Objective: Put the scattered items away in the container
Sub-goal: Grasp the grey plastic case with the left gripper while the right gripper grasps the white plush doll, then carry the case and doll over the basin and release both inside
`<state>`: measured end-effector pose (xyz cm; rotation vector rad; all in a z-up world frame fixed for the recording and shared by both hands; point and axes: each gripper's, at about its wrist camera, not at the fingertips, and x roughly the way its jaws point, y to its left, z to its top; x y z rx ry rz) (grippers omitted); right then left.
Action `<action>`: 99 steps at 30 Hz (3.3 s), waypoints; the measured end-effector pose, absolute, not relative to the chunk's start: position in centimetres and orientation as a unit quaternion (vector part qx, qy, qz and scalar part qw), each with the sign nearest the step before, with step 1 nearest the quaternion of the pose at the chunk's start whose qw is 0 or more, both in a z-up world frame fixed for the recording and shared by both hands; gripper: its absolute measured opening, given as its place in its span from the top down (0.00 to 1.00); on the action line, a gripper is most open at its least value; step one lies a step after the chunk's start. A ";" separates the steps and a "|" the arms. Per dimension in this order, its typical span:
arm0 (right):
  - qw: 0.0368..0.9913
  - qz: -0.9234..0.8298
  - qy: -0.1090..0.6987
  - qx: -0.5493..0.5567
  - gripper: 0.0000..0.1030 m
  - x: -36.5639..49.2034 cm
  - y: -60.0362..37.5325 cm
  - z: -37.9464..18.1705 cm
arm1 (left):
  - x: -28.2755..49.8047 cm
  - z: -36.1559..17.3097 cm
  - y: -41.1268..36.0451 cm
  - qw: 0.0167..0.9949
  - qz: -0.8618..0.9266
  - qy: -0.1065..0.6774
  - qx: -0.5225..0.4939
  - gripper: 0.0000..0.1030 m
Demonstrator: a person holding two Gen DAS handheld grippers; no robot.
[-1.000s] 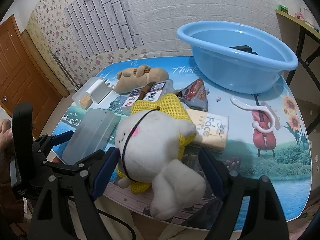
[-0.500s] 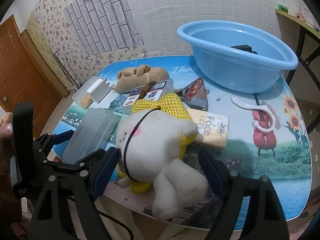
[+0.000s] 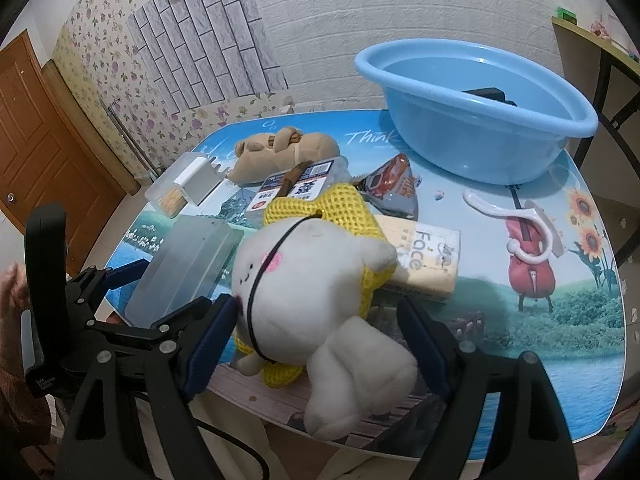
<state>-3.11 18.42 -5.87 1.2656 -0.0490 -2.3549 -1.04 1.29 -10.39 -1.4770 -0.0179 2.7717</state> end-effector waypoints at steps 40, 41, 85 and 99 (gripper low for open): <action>0.249 -0.855 -0.017 0.454 0.39 -2.8 18.1 -5.7 | -1.3 -10.4 1.3 0.000 0.884 -0.007 -0.467 0.00; 0.249 -0.856 -0.013 0.453 0.41 -2.7 18.0 -5.6 | -1.2 -10.4 1.3 0.000 0.884 -0.007 -0.467 0.00; 0.156 -0.938 -0.097 0.294 0.47 -9.6 29.9 3.3 | -9.9 1.7 9.8 0.101 0.945 0.039 -0.309 0.41; 0.151 -0.934 -0.099 0.307 0.42 -15.1 31.1 0.4 | -15.7 -0.2 16.0 0.130 0.925 0.088 -0.346 0.41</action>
